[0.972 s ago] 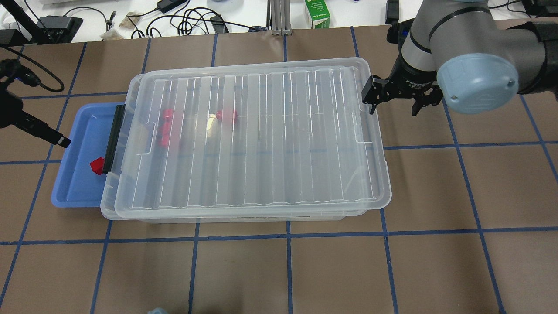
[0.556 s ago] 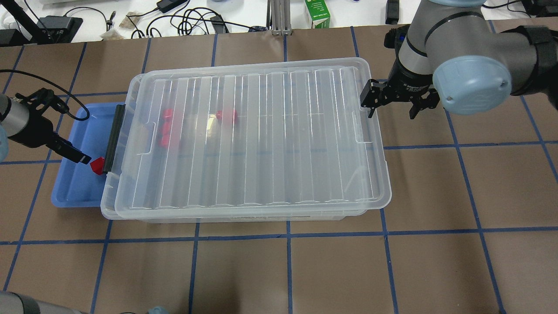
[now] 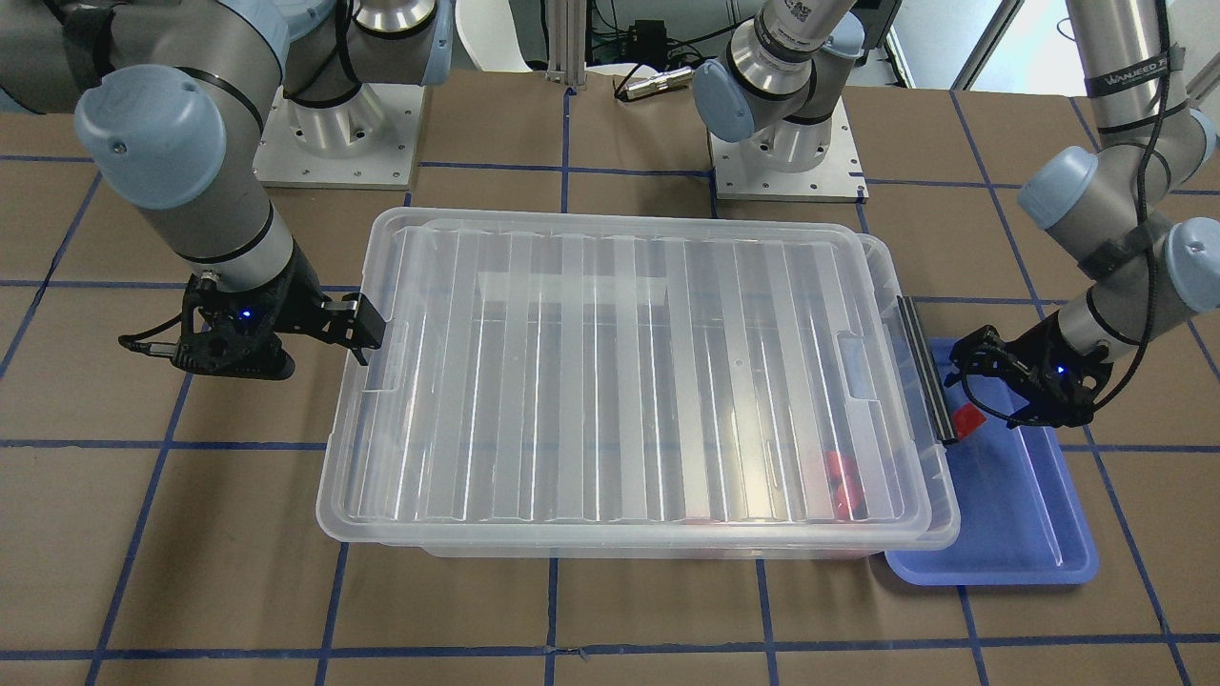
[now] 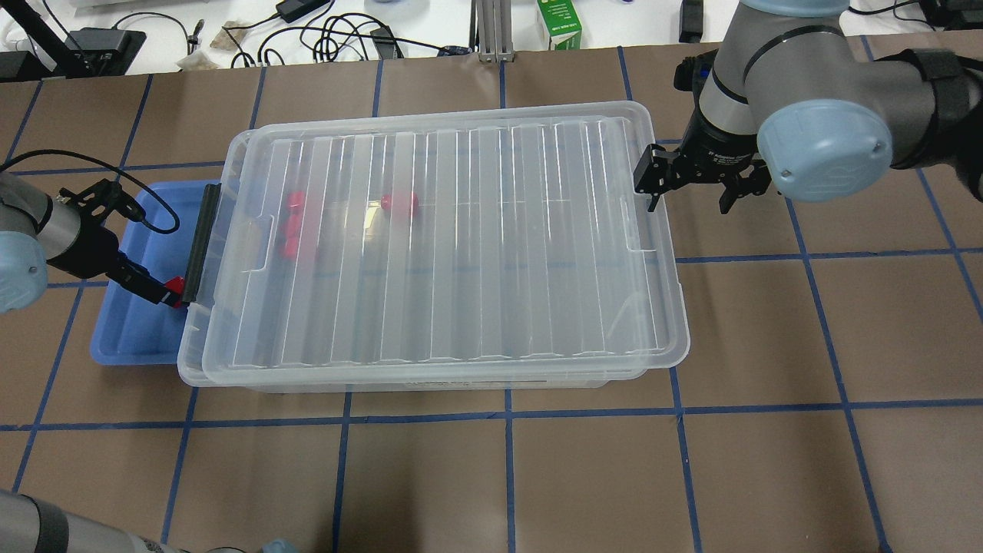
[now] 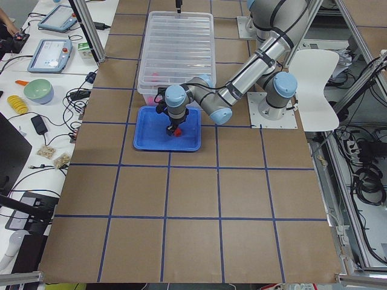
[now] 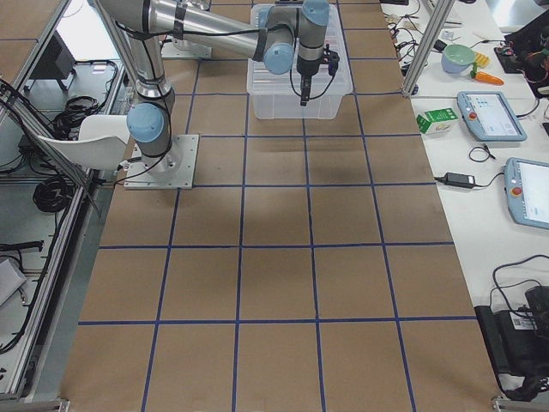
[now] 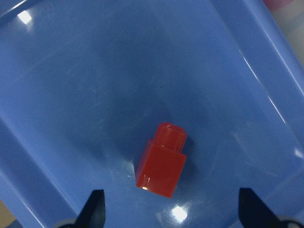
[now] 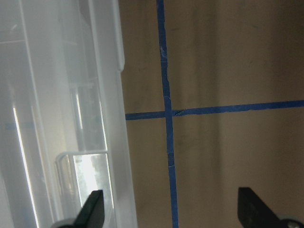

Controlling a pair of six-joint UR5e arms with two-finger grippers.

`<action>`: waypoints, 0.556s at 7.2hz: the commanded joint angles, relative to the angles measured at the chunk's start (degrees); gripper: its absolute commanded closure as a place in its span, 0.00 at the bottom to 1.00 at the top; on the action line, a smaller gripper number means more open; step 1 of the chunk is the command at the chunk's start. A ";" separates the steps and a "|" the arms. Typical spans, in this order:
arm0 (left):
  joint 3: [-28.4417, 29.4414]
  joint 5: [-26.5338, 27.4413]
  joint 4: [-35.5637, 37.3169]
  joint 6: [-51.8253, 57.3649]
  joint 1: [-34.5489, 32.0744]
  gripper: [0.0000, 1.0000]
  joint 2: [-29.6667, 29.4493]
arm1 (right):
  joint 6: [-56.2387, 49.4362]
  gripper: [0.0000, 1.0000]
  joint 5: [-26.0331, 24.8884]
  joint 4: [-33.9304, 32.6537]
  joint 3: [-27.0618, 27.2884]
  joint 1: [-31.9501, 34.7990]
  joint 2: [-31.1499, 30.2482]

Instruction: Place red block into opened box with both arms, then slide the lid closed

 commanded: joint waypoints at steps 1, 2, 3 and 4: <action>-0.84 -0.11 1.13 -0.13 -0.23 0.00 -1.82 | 0.33 0.00 0.69 0.05 -0.21 0.08 0.56; -1.71 -0.11 3.92 -0.13 -0.23 0.00 -2.27 | 0.24 0.00 0.52 0.05 0.05 0.08 0.82; -2.07 -0.19 4.90 -0.48 -0.23 0.00 -2.71 | -0.37 0.00 0.43 -0.04 0.14 -0.01 0.82; -2.07 -0.19 5.78 -0.48 -0.23 0.00 -3.06 | -0.46 0.00 0.43 -0.04 0.14 -0.01 0.82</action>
